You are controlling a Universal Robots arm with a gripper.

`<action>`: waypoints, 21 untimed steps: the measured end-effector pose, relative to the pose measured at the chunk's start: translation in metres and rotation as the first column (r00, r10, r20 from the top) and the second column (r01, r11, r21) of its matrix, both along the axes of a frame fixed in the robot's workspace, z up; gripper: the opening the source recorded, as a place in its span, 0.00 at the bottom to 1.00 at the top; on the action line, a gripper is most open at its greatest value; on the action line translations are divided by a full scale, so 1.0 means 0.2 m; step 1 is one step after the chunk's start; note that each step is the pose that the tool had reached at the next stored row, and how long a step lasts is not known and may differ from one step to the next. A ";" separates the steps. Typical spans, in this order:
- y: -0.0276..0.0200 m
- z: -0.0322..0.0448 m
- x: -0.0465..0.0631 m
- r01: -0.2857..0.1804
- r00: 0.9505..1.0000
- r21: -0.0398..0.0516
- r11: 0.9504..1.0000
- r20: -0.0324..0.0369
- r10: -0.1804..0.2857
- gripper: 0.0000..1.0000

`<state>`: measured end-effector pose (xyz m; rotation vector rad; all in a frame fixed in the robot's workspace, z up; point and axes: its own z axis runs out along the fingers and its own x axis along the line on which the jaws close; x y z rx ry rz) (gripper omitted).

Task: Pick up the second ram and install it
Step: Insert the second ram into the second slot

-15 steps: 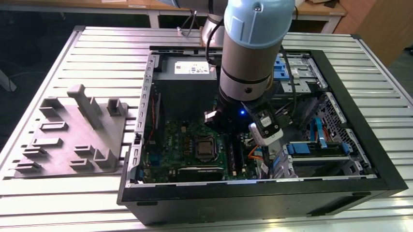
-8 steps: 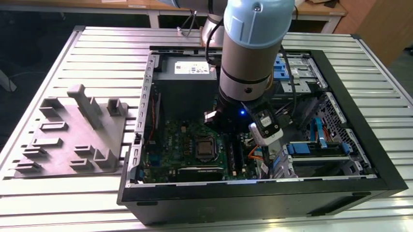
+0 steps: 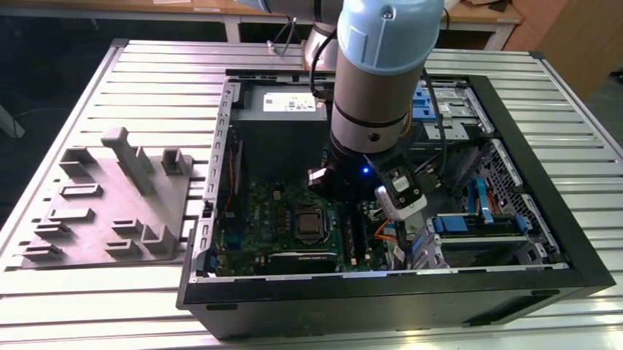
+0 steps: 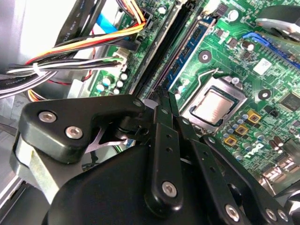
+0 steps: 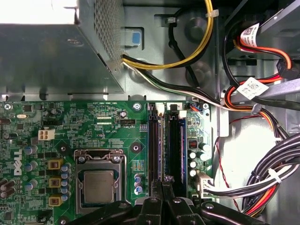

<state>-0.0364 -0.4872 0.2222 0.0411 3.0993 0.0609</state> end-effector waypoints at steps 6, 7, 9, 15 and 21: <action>0.001 -0.007 0.00 0.000 1.000 -0.001 1.000 0.000 0.000 0.11; 0.000 -0.007 0.00 0.000 1.000 -0.001 1.000 0.000 0.000 0.11; 0.000 -0.009 0.00 0.000 1.000 -0.001 1.000 0.000 0.000 0.11; 0.001 -0.019 0.00 0.000 1.000 -0.001 1.000 0.000 0.000 0.11; 0.005 -0.026 0.00 0.000 1.000 -0.002 1.000 0.000 0.000 0.11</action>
